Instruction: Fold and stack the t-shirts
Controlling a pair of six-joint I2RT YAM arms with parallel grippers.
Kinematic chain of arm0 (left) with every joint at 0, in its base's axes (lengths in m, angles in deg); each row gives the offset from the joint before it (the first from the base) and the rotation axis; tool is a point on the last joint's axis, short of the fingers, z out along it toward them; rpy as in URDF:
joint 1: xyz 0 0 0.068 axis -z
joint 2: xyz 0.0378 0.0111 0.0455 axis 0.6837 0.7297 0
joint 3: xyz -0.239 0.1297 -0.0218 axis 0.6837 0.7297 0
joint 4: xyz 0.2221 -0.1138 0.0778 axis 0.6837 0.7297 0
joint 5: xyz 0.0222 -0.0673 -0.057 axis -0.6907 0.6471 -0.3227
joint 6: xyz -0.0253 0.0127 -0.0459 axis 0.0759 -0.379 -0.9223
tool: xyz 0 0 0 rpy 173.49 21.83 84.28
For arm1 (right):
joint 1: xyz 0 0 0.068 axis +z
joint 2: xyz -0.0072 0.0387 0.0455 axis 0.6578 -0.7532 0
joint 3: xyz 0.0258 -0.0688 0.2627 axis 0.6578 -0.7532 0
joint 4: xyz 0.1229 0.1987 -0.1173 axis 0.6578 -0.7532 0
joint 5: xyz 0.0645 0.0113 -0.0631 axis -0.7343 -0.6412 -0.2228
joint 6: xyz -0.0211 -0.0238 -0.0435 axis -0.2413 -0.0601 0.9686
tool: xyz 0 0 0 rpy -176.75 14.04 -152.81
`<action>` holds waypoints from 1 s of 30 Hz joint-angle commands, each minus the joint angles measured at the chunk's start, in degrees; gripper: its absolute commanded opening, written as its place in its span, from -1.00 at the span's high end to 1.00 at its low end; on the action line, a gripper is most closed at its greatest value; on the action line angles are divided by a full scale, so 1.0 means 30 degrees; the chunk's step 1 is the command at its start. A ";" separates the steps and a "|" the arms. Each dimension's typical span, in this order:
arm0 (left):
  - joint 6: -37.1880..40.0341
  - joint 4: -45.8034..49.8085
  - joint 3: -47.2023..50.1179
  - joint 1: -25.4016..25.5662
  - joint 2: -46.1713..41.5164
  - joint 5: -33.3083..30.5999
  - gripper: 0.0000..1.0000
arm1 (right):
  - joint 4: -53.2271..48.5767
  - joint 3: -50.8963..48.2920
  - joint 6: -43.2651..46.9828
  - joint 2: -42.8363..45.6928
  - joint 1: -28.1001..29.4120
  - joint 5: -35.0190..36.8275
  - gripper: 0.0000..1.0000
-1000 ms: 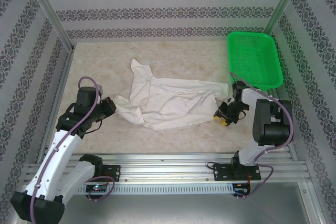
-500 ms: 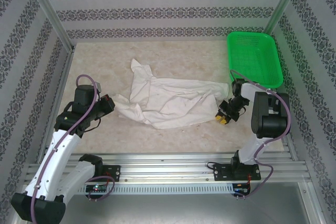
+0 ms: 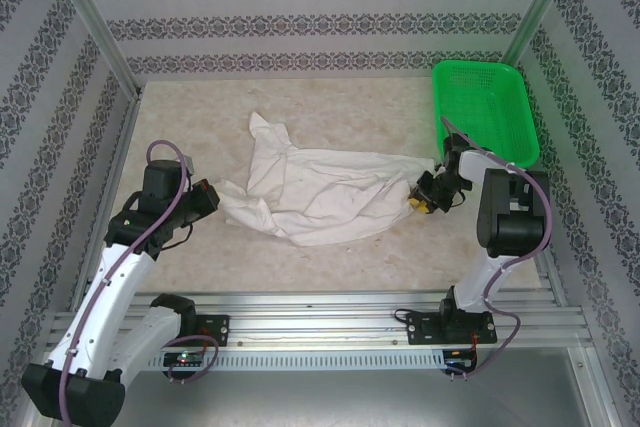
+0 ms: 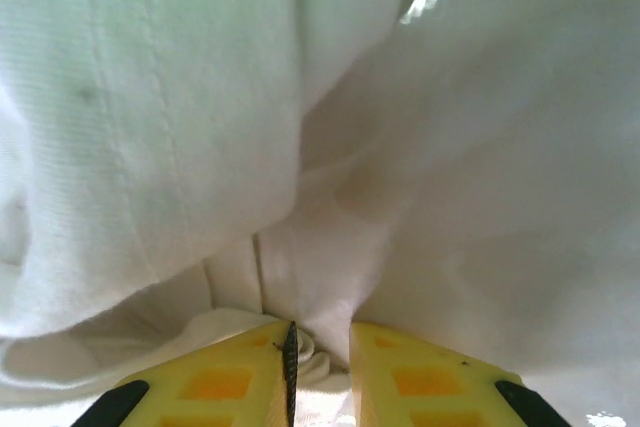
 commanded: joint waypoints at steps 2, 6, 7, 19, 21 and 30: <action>0.0570 -0.0737 -0.0712 -0.0249 0.0110 0.0116 1.00 | 0.0420 0.0330 -0.0072 -0.0658 -0.0118 -0.0249 0.55; 0.0599 -0.0682 -0.0756 -0.0239 0.0132 0.0125 1.00 | 0.0119 0.0070 0.0027 -0.0300 -0.0073 -0.0447 0.54; 0.0599 -0.0652 -0.0781 -0.0223 0.0108 0.0089 1.00 | -0.0010 -0.0077 0.0108 -0.0083 -0.0059 -0.0463 0.53; 0.0511 -0.0927 -0.0523 -0.0274 0.0262 0.0182 1.00 | 0.0016 -0.2760 -0.0046 0.2622 -0.0062 -0.0760 0.41; 0.0512 -0.0996 -0.0541 -0.0288 0.0412 0.0267 1.00 | 0.0012 -0.2912 -0.0080 0.2661 -0.0001 -0.0760 0.39; 0.0526 -0.1017 -0.0349 -0.0273 0.0391 0.0308 1.00 | 0.0024 -0.3764 -0.0552 0.3131 0.0751 -0.1024 0.37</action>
